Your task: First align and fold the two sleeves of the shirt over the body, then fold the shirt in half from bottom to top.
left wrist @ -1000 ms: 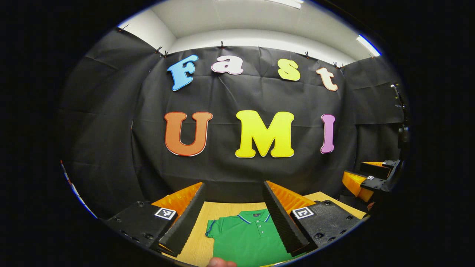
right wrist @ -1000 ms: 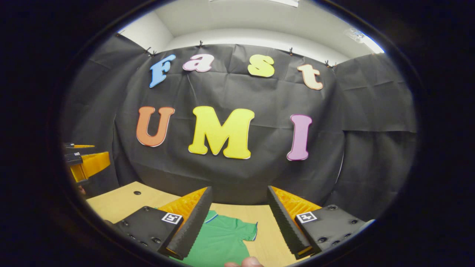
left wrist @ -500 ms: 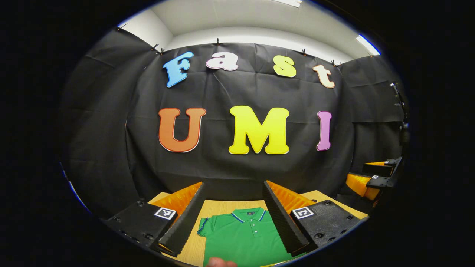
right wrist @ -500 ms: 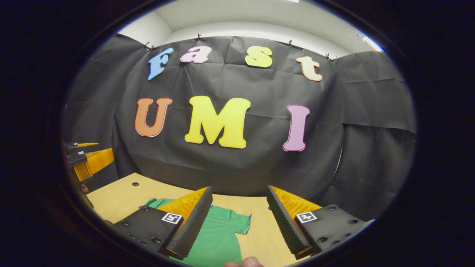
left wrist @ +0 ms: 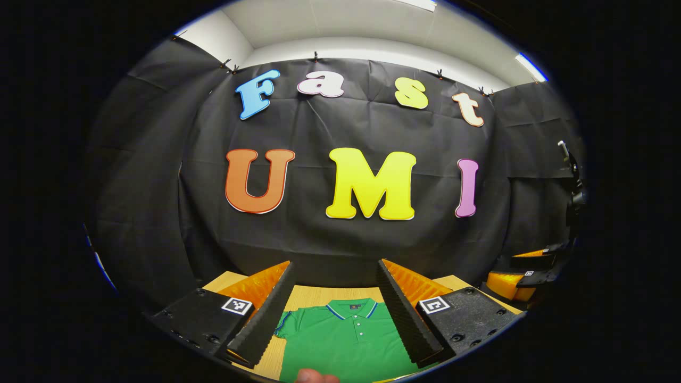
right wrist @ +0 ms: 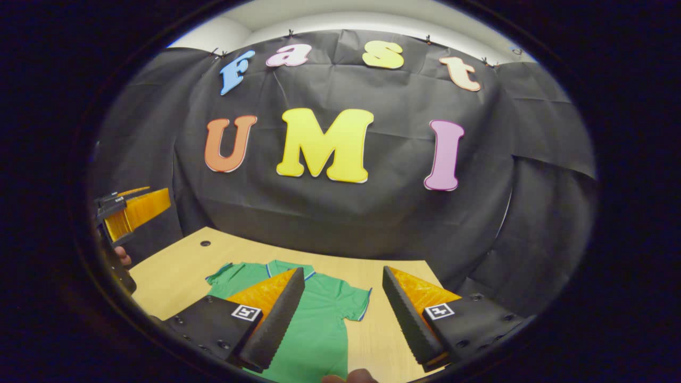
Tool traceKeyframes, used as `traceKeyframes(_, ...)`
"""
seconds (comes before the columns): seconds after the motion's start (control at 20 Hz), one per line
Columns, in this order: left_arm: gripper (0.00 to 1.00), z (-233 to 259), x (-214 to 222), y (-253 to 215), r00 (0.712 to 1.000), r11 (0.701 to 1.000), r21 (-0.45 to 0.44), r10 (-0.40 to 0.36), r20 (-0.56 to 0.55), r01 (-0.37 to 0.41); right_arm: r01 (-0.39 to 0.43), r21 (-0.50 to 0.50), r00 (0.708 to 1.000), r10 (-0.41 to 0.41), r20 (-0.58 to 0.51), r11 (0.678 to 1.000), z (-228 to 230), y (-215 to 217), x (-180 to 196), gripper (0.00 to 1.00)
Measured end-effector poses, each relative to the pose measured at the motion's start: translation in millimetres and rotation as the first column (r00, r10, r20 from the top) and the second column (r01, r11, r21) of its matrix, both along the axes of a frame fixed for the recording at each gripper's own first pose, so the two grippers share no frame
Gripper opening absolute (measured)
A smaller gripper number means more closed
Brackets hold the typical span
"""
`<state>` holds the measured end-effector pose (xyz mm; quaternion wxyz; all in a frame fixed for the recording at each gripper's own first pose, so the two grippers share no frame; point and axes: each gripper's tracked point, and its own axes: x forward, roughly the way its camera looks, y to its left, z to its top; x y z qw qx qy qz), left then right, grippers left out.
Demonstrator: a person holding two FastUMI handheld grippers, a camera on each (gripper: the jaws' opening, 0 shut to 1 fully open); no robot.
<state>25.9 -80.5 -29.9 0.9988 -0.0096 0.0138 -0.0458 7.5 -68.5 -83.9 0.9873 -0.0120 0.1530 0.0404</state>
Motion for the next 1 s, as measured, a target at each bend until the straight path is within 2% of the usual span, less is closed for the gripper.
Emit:
traceKeyframes(0.3,0.98,-15.3,6.6,6.4,0.999,1.0,-0.001,0.029,-0.041,-0.029,-0.01,0.013,0.993,0.011,-0.115,1.0,-39.8,-16.4,22.0,0.95)
traceKeyframes(0.55,0.98,-28.0,6.0,4.1,0.995,0.999,0.009,0.047,-0.091,-0.047,0.001,0.032,0.97,0.006,-0.242,1.0,-83.3,-43.9,46.8,0.93)
traceKeyframes(0.8,0.98,-25.7,4.5,-4.2,0.994,0.999,0.032,0.042,-0.106,-0.038,-0.034,0.069,0.92,0.059,-0.388,0.997,-133.7,-51.6,75.4,0.95)
traceKeyframes(1.0,0.98,-28.9,5.1,-5.3,0.991,0.997,0.061,0.05,-0.123,-0.043,0.013,0.162,0.869,0.069,-0.49,0.987,-169.7,-59.6,105.5,0.93)
